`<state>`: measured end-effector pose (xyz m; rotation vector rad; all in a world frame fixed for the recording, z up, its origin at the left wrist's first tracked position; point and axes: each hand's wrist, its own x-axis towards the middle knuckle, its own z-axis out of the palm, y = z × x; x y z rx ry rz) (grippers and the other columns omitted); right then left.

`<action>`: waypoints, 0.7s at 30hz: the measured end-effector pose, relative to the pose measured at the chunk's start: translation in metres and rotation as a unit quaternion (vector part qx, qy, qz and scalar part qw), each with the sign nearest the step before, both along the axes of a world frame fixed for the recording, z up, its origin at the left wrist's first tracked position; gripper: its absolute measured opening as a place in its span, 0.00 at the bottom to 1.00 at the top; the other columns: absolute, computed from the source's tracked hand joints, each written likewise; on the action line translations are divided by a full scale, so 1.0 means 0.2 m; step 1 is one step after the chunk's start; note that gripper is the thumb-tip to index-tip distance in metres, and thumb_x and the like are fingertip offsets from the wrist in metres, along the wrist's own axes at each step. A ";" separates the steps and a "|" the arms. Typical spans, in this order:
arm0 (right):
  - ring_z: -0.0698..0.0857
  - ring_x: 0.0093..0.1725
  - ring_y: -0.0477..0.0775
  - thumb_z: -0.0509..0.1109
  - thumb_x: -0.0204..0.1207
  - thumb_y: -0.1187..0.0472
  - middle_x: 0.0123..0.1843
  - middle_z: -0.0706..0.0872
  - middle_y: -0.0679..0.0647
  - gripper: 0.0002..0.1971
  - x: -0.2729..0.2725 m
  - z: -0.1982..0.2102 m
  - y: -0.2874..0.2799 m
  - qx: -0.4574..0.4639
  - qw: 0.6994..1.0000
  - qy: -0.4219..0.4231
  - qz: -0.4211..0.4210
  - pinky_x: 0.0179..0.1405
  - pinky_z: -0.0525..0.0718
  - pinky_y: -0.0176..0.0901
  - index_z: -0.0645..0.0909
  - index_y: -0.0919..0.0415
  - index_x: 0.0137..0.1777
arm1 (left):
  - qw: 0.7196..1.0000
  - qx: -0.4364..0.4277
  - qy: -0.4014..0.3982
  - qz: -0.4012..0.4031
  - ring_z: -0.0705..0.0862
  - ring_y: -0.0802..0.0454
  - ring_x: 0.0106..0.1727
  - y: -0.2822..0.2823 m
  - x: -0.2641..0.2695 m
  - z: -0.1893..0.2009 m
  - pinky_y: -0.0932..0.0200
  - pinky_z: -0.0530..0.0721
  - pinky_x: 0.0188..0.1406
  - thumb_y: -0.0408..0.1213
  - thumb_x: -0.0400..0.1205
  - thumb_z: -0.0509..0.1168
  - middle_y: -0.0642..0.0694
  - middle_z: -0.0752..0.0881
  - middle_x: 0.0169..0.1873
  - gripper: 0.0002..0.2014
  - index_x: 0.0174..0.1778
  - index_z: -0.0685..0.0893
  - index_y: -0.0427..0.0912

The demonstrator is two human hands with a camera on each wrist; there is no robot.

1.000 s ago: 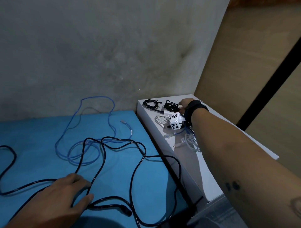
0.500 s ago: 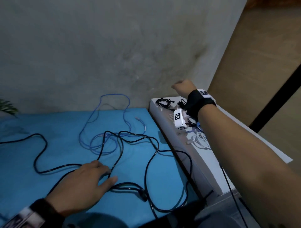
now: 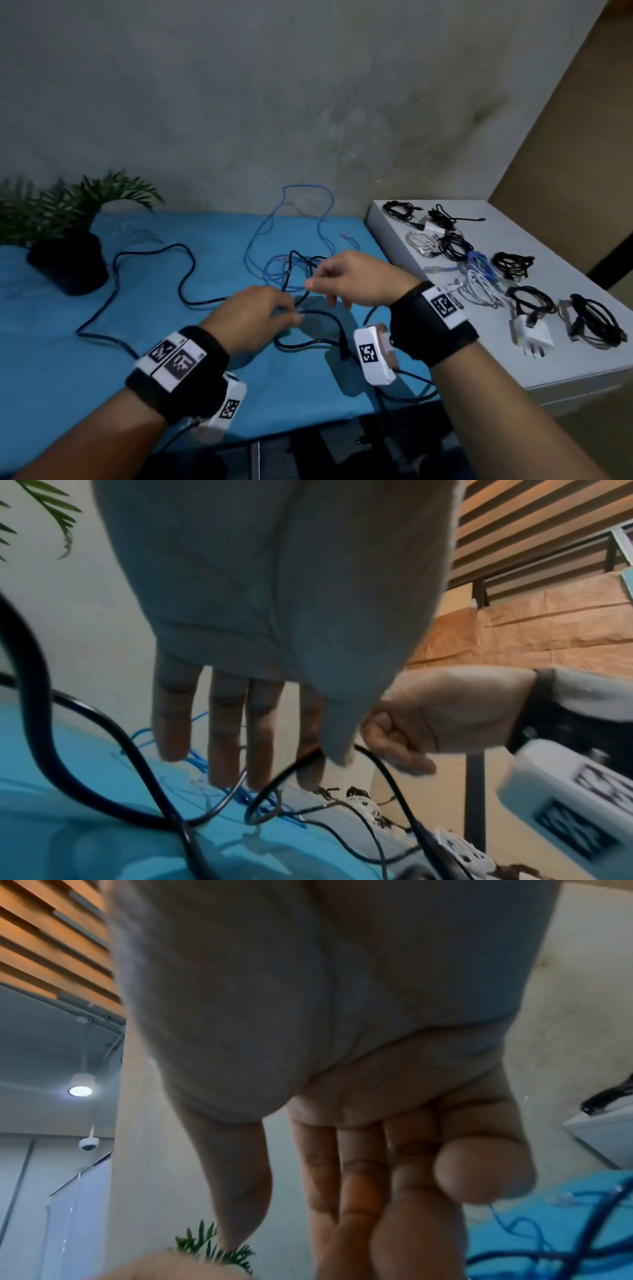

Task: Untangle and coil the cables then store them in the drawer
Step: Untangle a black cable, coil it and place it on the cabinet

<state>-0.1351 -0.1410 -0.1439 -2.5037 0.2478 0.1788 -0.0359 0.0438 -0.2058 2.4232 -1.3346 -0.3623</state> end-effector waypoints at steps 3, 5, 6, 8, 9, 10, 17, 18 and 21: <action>0.80 0.27 0.44 0.73 0.80 0.43 0.39 0.88 0.52 0.15 0.00 -0.05 0.02 -0.021 1.000 0.001 0.002 0.34 0.80 0.41 0.88 0.55 0.51 | 0.990 -0.119 -0.007 0.071 0.82 0.50 0.45 0.01 0.06 0.03 0.50 0.79 0.48 0.53 0.85 0.66 0.52 0.84 0.43 0.10 0.44 0.86 0.52; 0.77 0.28 0.46 0.73 0.82 0.47 0.34 0.83 0.52 0.15 0.01 -0.07 0.03 -0.034 0.999 -0.033 -0.009 0.36 0.77 0.45 0.85 0.61 0.47 | 0.975 -0.195 -0.006 0.103 0.80 0.52 0.45 0.02 0.07 0.06 0.50 0.79 0.51 0.50 0.86 0.66 0.51 0.83 0.45 0.08 0.48 0.88 0.53; 0.77 0.27 0.47 0.73 0.83 0.49 0.32 0.82 0.52 0.17 0.02 -0.09 0.04 -0.009 0.998 -0.053 -0.023 0.35 0.77 0.45 0.82 0.65 0.44 | 0.966 -0.230 -0.009 0.119 0.80 0.54 0.45 0.02 0.08 0.07 0.52 0.79 0.53 0.48 0.87 0.66 0.51 0.82 0.48 0.08 0.53 0.89 0.53; 0.78 0.26 0.48 0.72 0.84 0.53 0.28 0.82 0.52 0.19 0.02 -0.11 0.05 0.090 0.990 -0.086 -0.059 0.34 0.78 0.46 0.78 0.70 0.41 | 0.944 -0.289 -0.015 0.157 0.81 0.58 0.44 0.02 0.07 0.10 0.55 0.78 0.54 0.47 0.87 0.66 0.51 0.79 0.54 0.11 0.62 0.87 0.52; 0.80 0.25 0.49 0.72 0.84 0.55 0.27 0.83 0.52 0.18 0.02 -0.12 0.07 0.140 0.983 -0.098 -0.075 0.32 0.79 0.44 0.77 0.70 0.41 | 0.937 -0.303 -0.014 0.175 0.82 0.59 0.43 0.02 0.06 0.11 0.55 0.80 0.54 0.48 0.87 0.66 0.51 0.80 0.55 0.11 0.62 0.86 0.51; 0.81 0.25 0.50 0.72 0.84 0.57 0.27 0.84 0.53 0.16 0.02 -0.12 0.09 0.178 0.974 -0.108 -0.086 0.30 0.80 0.43 0.77 0.69 0.40 | 0.935 -0.304 0.003 0.185 0.83 0.58 0.43 0.01 0.05 0.12 0.53 0.82 0.53 0.51 0.87 0.65 0.51 0.83 0.53 0.11 0.58 0.85 0.51; 0.89 0.33 0.52 0.69 0.85 0.63 0.41 0.93 0.58 0.06 0.04 -0.07 0.20 0.195 0.978 -0.071 0.008 0.33 0.84 0.38 0.86 0.65 0.50 | 0.936 -0.289 0.169 0.104 0.82 0.46 0.29 -0.08 0.02 0.10 0.42 0.82 0.38 0.58 0.81 0.64 0.47 0.86 0.27 0.20 0.36 0.82 0.44; 0.90 0.34 0.52 0.69 0.85 0.61 0.41 0.94 0.57 0.09 0.04 -0.05 0.19 0.185 0.980 -0.067 -0.003 0.34 0.84 0.39 0.87 0.65 0.48 | 0.944 -0.281 0.138 0.108 0.81 0.52 0.29 -0.08 0.03 0.10 0.47 0.80 0.39 0.51 0.85 0.64 0.51 0.85 0.27 0.17 0.37 0.83 0.42; 0.90 0.39 0.50 0.67 0.82 0.57 0.39 0.92 0.48 0.09 0.03 0.00 0.13 0.061 0.976 -0.190 -0.090 0.41 0.84 0.47 0.88 0.56 0.43 | 0.947 -0.271 0.139 0.101 0.82 0.56 0.30 -0.06 0.06 0.14 0.52 0.82 0.41 0.39 0.90 0.61 0.55 0.87 0.28 0.13 0.44 0.87 0.41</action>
